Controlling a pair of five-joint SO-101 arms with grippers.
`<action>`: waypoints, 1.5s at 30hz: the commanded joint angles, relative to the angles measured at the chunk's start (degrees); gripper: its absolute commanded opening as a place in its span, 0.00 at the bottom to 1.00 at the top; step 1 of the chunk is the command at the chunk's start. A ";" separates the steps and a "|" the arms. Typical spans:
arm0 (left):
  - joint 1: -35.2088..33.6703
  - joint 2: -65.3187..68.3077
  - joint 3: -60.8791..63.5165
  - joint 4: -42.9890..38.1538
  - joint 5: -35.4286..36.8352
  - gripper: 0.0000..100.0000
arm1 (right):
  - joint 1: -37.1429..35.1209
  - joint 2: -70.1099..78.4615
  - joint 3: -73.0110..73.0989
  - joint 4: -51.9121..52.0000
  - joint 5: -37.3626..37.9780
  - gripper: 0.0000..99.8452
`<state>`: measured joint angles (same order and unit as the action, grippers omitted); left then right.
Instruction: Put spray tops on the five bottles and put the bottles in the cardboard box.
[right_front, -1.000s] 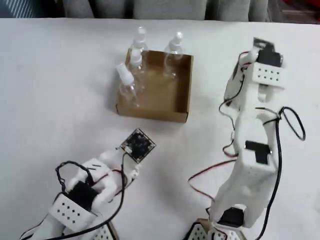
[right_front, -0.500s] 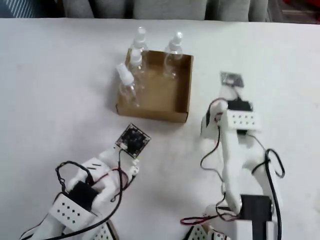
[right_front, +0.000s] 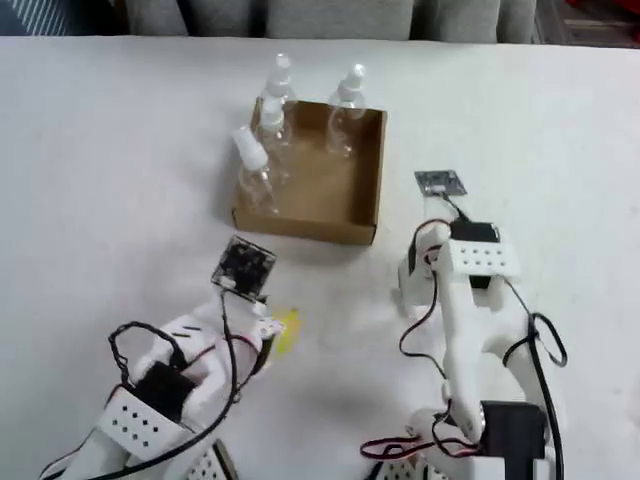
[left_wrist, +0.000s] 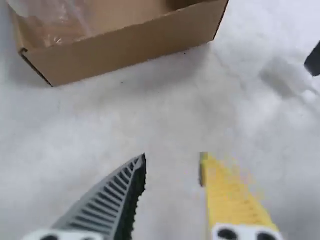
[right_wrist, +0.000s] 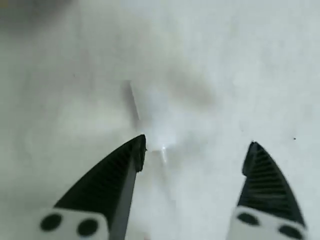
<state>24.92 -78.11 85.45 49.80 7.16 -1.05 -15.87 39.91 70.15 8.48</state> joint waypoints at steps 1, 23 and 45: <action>3.47 -0.66 -3.96 -2.02 6.68 0.27 | 4.62 -4.53 -6.59 6.81 0.79 0.19; 17.36 43.30 -23.12 -26.81 34.99 0.26 | 41.01 -12.79 -19.34 18.59 25.85 0.14; 24.66 87.96 -55.56 -24.44 55.21 0.26 | 47.60 -12.70 -10.90 11.12 33.67 0.14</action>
<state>48.92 6.37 36.04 24.13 59.91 45.89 -27.03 29.01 82.81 41.54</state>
